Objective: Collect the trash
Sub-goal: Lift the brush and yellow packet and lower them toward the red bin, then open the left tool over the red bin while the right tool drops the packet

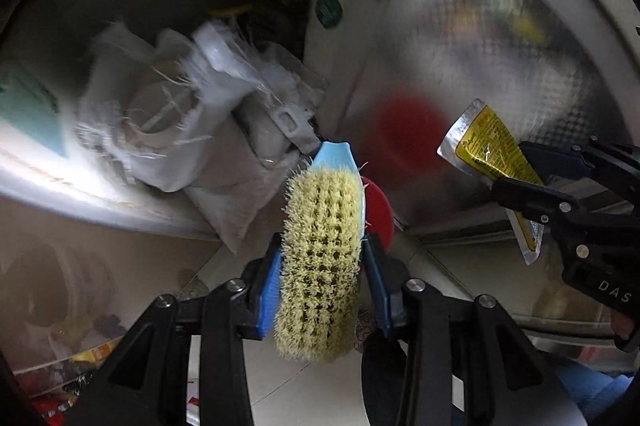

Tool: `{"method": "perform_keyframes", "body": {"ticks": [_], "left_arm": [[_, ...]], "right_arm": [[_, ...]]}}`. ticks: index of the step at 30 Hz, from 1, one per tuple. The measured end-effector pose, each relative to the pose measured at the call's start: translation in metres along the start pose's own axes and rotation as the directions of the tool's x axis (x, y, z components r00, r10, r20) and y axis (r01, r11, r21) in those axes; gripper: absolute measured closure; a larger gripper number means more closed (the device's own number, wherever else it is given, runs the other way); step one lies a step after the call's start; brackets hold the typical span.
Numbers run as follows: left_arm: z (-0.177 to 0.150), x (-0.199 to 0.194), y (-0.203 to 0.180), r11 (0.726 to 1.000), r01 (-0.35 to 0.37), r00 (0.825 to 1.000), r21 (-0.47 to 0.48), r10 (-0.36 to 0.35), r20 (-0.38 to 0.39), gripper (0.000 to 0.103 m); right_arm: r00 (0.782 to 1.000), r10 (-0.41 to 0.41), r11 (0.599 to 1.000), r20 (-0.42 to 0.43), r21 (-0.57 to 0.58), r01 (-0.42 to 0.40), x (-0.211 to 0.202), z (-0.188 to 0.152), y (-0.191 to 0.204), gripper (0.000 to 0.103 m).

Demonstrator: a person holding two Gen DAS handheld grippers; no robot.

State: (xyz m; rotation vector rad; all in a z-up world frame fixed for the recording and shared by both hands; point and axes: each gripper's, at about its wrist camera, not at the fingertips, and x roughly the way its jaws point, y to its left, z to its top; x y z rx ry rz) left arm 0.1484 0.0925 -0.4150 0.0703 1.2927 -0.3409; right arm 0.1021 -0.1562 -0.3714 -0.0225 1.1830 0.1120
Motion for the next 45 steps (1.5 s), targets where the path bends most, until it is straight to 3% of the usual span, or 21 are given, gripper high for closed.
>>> {"method": "perform_keyframes", "body": {"ticks": [5,16,19,24,34,41,45], "left_arm": [[0.007,0.031,-0.006,0.999,0.009,0.999,0.045,-0.007,-0.039,0.066],[0.024,0.070,-0.024,0.984,0.128,0.987,0.126,-0.114,-0.115,0.066],[0.027,0.074,-0.030,0.983,0.094,0.990,0.156,-0.076,-0.119,0.066],[0.028,0.076,-0.035,0.975,0.114,0.987,0.190,-0.090,-0.132,0.066],[0.017,0.059,-0.021,0.986,0.078,0.992,0.146,-0.062,-0.108,0.048],[-0.006,0.044,0.009,0.998,0.021,0.996,0.067,-0.015,-0.092,0.047],[-0.020,0.041,0.024,1.000,-0.010,0.996,0.021,0.011,-0.088,0.037]], "right_arm": [[0.999,-0.020,0.999,-0.028,0.030,0.021,0.026,-0.006,-0.013,0.068],[0.998,-0.048,0.993,-0.044,0.104,0.052,0.037,-0.019,-0.037,0.068],[0.998,-0.053,0.993,-0.044,0.105,0.058,0.035,-0.021,-0.040,0.068],[0.997,-0.058,0.991,-0.050,0.117,0.064,0.036,-0.023,-0.042,0.068],[0.997,-0.046,0.996,-0.055,0.074,0.050,0.034,-0.020,-0.029,0.068],[0.997,-0.011,1.000,-0.072,-0.015,0.010,0.040,-0.013,-0.003,0.067],[0.996,0.002,0.998,-0.093,-0.061,-0.008,0.051,-0.011,0.011,0.066]]}}
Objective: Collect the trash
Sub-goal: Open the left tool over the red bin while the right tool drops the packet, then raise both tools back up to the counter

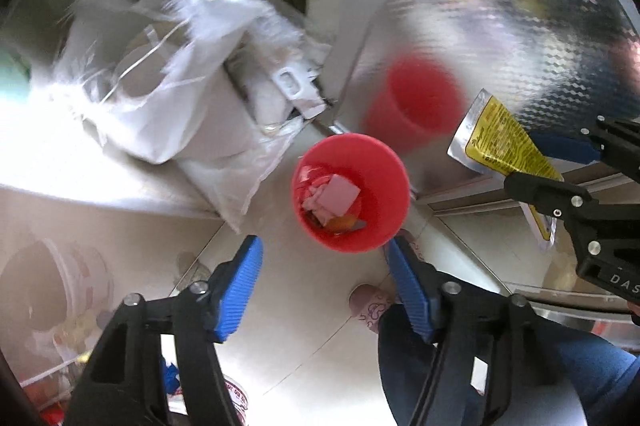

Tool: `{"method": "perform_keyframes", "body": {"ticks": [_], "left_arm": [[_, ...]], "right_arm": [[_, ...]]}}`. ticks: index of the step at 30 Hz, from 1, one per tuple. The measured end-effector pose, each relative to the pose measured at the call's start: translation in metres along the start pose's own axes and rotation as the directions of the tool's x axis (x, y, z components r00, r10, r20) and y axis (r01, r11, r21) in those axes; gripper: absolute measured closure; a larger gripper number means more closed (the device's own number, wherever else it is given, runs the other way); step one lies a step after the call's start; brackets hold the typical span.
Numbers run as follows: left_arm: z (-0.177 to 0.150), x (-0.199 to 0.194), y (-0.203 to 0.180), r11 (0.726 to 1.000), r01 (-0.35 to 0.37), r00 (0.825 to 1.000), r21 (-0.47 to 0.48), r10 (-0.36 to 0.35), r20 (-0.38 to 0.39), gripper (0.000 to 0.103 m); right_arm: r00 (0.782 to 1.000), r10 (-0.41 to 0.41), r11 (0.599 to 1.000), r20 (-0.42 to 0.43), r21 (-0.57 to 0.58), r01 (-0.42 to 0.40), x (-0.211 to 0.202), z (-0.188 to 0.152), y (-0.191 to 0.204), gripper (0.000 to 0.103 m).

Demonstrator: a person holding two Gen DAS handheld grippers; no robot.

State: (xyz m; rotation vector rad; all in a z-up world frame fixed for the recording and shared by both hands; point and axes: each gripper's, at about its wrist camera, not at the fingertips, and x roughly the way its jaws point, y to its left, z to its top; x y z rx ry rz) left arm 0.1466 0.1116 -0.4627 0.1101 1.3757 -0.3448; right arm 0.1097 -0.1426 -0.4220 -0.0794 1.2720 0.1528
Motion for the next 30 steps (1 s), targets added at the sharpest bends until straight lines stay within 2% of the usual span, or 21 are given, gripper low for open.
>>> {"method": "perform_keyframes", "body": {"ticks": [5,7,10,15,18,24,30], "left_arm": [[-0.011,0.002,0.009,0.998,-0.019,1.000,-0.066,0.019,0.003,0.035],[-0.014,0.003,0.010,0.996,-0.023,1.000,-0.085,0.024,0.010,0.028],[-0.019,0.002,0.009,0.995,-0.033,0.999,-0.095,0.034,0.015,0.028],[-0.023,-0.008,0.006,0.994,-0.032,0.999,-0.100,0.034,0.020,0.027],[-0.026,-0.020,0.005,0.994,-0.044,0.998,-0.100,0.047,0.029,0.026],[-0.026,-0.064,-0.001,0.991,-0.062,0.996,-0.119,0.069,0.058,0.026],[-0.011,-0.136,-0.012,0.988,-0.091,0.989,-0.126,0.105,0.106,0.026]], "right_arm": [[1.000,-0.017,0.999,-0.001,-0.049,0.016,0.009,0.003,0.011,0.064],[1.000,-0.024,0.998,-0.002,-0.059,0.024,0.011,0.004,0.013,0.062],[0.999,-0.042,0.996,-0.005,-0.074,0.042,0.010,0.004,0.017,0.059],[0.999,-0.033,0.996,0.004,-0.080,0.034,0.002,0.002,0.019,0.041],[0.999,-0.029,0.996,0.021,-0.081,0.030,-0.006,0.000,0.020,0.037],[0.999,-0.018,0.996,0.049,-0.089,0.023,-0.037,0.004,0.027,0.036],[0.994,-0.015,0.997,0.112,-0.077,0.023,-0.100,0.018,0.030,0.036]]}}
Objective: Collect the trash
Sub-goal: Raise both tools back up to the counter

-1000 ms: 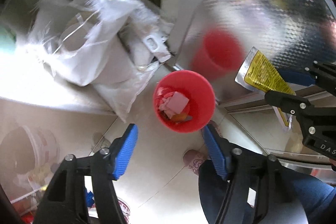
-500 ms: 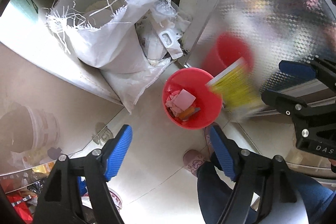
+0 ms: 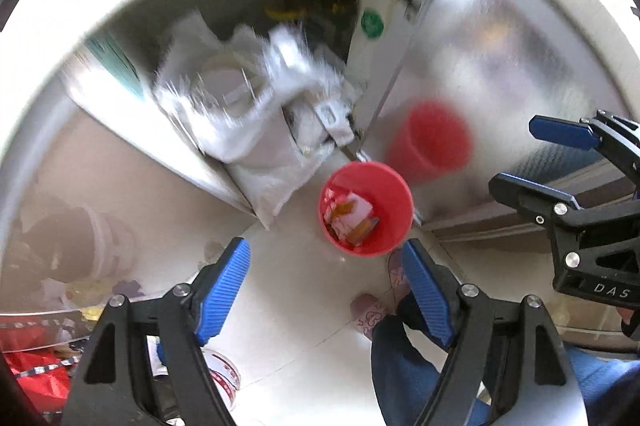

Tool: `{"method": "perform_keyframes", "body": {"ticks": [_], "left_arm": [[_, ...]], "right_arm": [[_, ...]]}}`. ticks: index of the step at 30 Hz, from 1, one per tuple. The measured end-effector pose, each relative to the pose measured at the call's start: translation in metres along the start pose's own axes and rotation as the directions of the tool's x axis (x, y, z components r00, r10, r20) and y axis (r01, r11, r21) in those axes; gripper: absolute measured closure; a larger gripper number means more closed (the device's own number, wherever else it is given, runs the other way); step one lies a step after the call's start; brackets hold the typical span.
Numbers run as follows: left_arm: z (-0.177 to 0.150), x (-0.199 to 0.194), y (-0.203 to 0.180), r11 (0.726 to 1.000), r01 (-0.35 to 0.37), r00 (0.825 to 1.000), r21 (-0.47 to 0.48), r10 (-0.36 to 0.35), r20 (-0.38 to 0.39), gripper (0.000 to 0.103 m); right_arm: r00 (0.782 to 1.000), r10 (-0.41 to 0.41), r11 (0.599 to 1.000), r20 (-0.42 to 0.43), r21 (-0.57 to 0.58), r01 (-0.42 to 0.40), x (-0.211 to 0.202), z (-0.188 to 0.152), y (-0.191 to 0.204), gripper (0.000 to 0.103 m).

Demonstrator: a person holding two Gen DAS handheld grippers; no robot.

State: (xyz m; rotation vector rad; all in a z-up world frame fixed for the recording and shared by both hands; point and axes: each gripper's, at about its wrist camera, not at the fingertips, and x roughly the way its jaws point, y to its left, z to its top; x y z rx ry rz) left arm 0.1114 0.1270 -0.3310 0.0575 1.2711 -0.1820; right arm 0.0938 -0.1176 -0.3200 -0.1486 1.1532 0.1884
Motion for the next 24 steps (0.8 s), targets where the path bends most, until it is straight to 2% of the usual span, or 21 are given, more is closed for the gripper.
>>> {"method": "perform_keyframes", "body": {"ticks": [2,3,11,14,19,24], "left_arm": [[0.010,-0.025,-0.001,1.000,-0.010,1.000,0.005,0.010,0.026,0.025],[0.016,-0.037,-0.001,1.000,-0.013,0.999,0.004,0.013,0.040,0.020],[0.068,-0.110,-0.022,0.998,-0.029,0.991,0.050,0.022,0.129,0.020],[0.091,-0.130,-0.035,0.997,-0.007,0.987,0.072,-0.005,0.162,0.018],[0.138,-0.147,-0.060,0.989,0.013,0.977,0.145,-0.043,0.207,0.015],[0.198,-0.142,-0.089,0.976,0.027,0.975,0.216,-0.073,0.209,0.013]], "right_arm": [[1.000,-0.003,1.000,0.025,0.006,0.003,-0.025,0.009,-0.001,0.036],[0.999,-0.006,1.000,0.036,0.009,0.006,-0.036,0.013,-0.001,0.036],[0.993,-0.049,0.998,0.110,0.044,0.044,-0.116,0.045,-0.026,0.036],[0.987,-0.078,0.995,0.141,0.069,0.069,-0.138,0.055,-0.042,0.035],[0.975,-0.121,0.986,0.186,0.136,0.097,-0.171,0.071,-0.077,0.026],[0.961,-0.185,0.966,0.205,0.216,0.139,-0.181,0.085,-0.120,0.020]]}}
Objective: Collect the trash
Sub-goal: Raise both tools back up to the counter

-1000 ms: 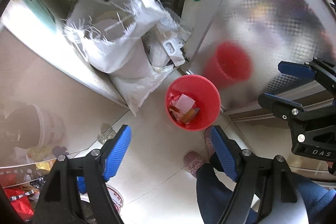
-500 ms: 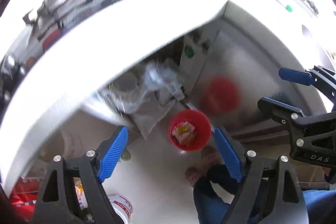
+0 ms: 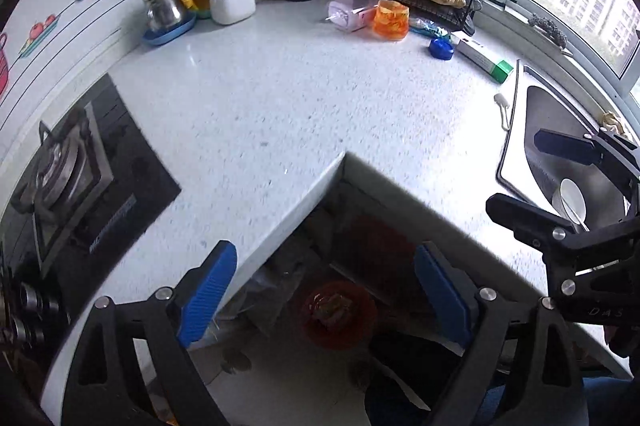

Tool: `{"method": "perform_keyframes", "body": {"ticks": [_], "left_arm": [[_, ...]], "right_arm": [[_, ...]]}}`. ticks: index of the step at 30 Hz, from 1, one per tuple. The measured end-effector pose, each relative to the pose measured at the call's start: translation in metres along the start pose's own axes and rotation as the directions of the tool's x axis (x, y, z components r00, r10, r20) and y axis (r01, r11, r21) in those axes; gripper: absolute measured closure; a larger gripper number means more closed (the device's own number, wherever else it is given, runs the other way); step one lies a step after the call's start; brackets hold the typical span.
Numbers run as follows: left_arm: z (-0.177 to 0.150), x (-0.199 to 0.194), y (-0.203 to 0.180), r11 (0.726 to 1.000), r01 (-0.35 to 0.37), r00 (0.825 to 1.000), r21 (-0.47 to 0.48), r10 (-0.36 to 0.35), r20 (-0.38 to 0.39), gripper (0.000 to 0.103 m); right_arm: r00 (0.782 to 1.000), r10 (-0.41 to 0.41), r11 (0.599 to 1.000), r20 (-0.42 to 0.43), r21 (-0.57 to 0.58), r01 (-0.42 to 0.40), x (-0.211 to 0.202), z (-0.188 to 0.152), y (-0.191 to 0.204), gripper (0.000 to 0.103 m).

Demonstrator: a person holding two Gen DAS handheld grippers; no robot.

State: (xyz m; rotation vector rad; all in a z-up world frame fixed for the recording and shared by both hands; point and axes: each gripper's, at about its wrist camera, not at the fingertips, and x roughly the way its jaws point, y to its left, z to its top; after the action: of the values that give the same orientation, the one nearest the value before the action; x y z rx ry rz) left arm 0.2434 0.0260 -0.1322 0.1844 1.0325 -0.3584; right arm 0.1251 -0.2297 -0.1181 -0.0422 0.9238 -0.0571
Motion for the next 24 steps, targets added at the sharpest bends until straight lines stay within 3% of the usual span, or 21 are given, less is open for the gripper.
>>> {"method": "perform_keyframes", "body": {"ticks": [4,13,24], "left_arm": [[0.050,0.018,-0.013,0.998,-0.016,1.000,0.062,0.016,0.005,0.010],[0.152,0.072,-0.036,0.990,0.012,1.000,0.138,-0.010,-0.018,0.008],[0.227,0.113,-0.023,0.992,0.018,0.999,0.123,-0.014,-0.031,0.008]], "right_arm": [[0.999,-0.040,0.997,0.009,0.059,0.040,0.013,0.021,-0.031,0.008],[0.998,-0.064,0.986,-0.017,0.156,0.066,0.046,0.066,-0.106,0.008],[0.998,-0.054,0.987,-0.030,0.148,0.057,0.082,0.125,-0.151,0.008]]}}
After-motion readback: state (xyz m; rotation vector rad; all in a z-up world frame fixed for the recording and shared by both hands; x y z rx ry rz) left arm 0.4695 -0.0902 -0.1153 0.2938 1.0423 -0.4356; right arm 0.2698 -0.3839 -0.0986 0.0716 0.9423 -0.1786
